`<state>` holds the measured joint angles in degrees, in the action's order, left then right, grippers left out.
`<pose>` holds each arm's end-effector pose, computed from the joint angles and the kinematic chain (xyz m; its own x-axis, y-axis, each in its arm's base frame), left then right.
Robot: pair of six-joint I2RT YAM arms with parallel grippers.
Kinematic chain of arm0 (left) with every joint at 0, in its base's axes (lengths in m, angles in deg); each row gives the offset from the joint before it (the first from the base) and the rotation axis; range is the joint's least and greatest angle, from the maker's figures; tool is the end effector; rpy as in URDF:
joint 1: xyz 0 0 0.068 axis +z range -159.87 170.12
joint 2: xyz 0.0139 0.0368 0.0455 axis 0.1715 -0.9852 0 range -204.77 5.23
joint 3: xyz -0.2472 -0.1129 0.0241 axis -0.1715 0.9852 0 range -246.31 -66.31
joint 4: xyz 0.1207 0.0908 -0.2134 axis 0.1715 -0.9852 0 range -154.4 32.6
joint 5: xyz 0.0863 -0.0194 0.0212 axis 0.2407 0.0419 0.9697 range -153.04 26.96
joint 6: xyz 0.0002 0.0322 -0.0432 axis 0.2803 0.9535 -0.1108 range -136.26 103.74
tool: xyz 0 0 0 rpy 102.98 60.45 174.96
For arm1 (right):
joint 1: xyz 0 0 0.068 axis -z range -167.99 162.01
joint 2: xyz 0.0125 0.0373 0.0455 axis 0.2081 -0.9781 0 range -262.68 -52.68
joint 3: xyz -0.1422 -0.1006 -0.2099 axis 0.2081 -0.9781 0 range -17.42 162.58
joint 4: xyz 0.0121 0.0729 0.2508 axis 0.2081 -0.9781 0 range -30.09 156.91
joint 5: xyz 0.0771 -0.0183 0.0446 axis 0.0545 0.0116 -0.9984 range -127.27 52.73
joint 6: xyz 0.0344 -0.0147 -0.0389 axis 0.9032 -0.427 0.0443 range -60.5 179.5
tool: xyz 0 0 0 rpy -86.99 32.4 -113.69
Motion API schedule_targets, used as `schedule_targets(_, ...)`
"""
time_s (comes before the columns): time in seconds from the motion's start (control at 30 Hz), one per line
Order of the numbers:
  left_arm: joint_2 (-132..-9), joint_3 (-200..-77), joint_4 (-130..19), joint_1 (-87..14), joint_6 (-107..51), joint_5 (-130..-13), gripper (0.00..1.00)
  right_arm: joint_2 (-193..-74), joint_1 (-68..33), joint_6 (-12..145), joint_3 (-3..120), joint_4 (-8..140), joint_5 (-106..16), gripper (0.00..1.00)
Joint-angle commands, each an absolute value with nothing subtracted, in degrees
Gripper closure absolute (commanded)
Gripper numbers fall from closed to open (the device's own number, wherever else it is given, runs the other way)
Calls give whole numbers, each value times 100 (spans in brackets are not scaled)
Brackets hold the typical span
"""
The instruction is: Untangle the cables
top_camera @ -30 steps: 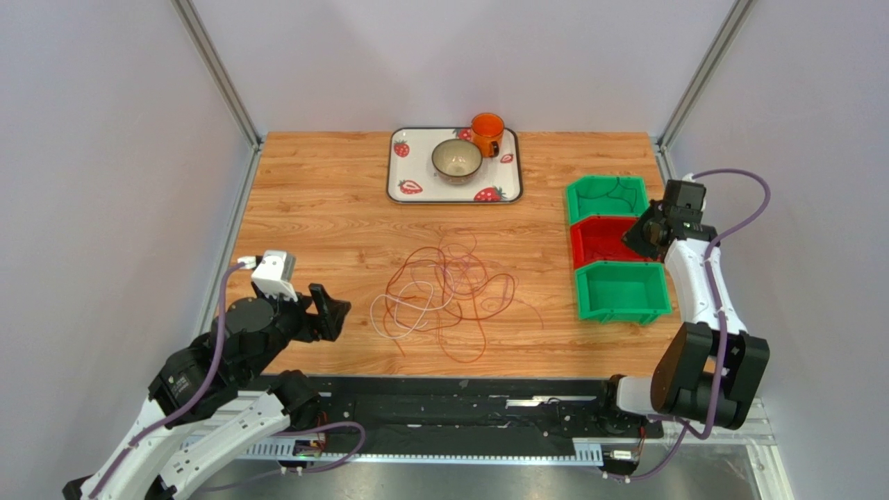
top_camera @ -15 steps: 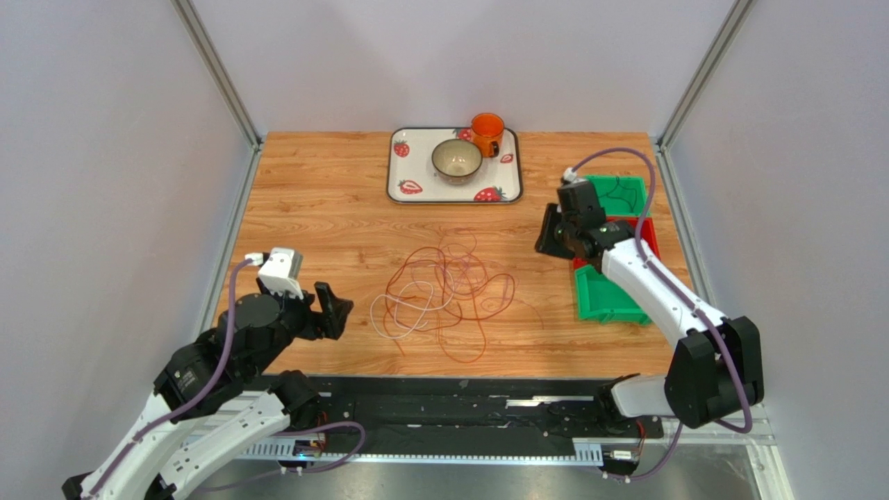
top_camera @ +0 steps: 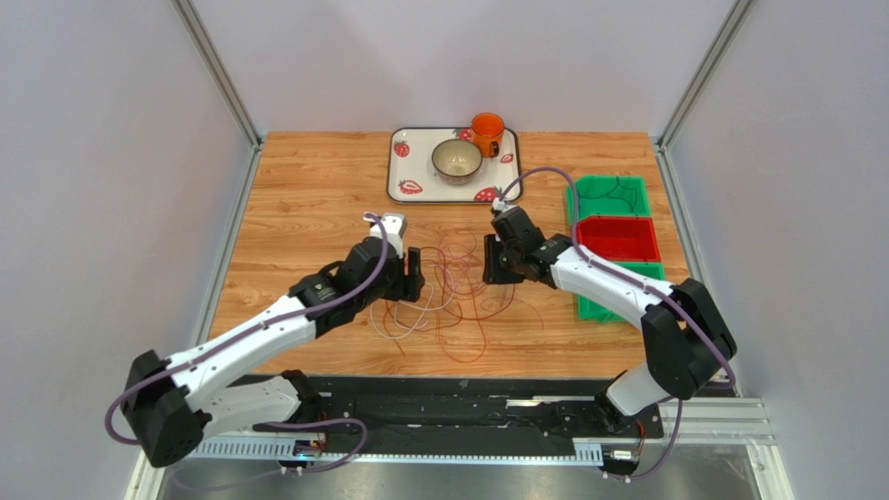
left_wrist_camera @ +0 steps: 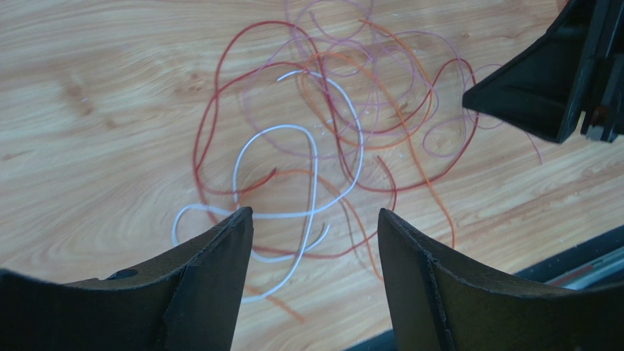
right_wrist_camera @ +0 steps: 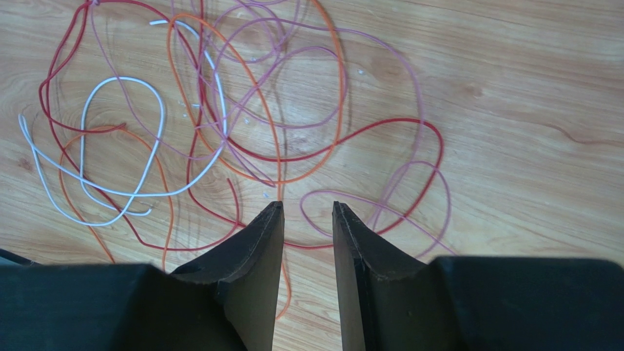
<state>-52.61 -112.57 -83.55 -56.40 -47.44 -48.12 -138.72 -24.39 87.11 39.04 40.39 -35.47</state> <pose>0.1561 -0.1515 0.2803 -0.6508 -0.0407 -0.7582 0.2620 0.9252 -0.2746 0.2466 0.1804 0.2171 -0.8603 -0.0588 -0.5064 -0.2035 0.9504 0.2354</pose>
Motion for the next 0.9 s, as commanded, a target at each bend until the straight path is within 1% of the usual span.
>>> schedule_targets(0.0, -6128, -11052, -6173, -5672, -4412, -5195, 28, -14065, -2578, 8683, 4287, 4371, -3464, 65)
schedule_targets(0.07, -6724, -11262, -5925, -5672, -4342, -5336, 32, -14092, -2578, 8648, 4243, 4301, -3218, 65)
schedule_targets(0.1, -7084, -11576, -5855, -5681, -4359, -5589, 34, -14031, -2578, 8718, 4147, 4178, -2747, 65)
schedule_targets(0.13, -7401, -11658, -5820, -5690, -4368, -5757, 35, -14013, -2578, 8744, 4042, 4134, -2569, 64)
schedule_targets(0.27, -7870, -12001, -5600, -5847, -4412, -5724, 35, -13584, -2578, 9165, 3532, 3975, -1428, 63)
schedule_targets(0.37, -8221, -12308, -5643, -5927, -4368, -5636, 35, -13110, -2578, 9509, 2935, 4194, -1100, 60)
schedule_targets(0.47, -8730, -12695, -5932, -6041, -4368, -5531, 35, -12941, -2578, 9562, 2531, 4572, -1134, 60)
schedule_targets(0.57, -9170, -12994, -6162, -6102, -4438, -5399, 39, -12853, -2578, 9553, 2345, 4801, -1152, 61)
schedule_targets(0.67, -9469, -13161, -6293, -6112, -4509, -5284, 44, -12783, -2569, 9466, 2143, 5125, -1309, 61)
schedule_targets(0.7, -9592, -13309, -6390, -6112, -4535, -5241, 48, -12791, -2561, 9448, 2134, 5213, -1345, 61)
schedule_targets(0.8, -9707, -13486, -6776, -6129, -4666, -4873, 57, -12809, -2508, 9369, 2064, 5372, -1503, 61)
schedule_targets(0.87, -9690, -13452, -6839, -6138, -4693, -4801, 59, -12844, -2490, 9343, 2063, 5416, -1591, 61)
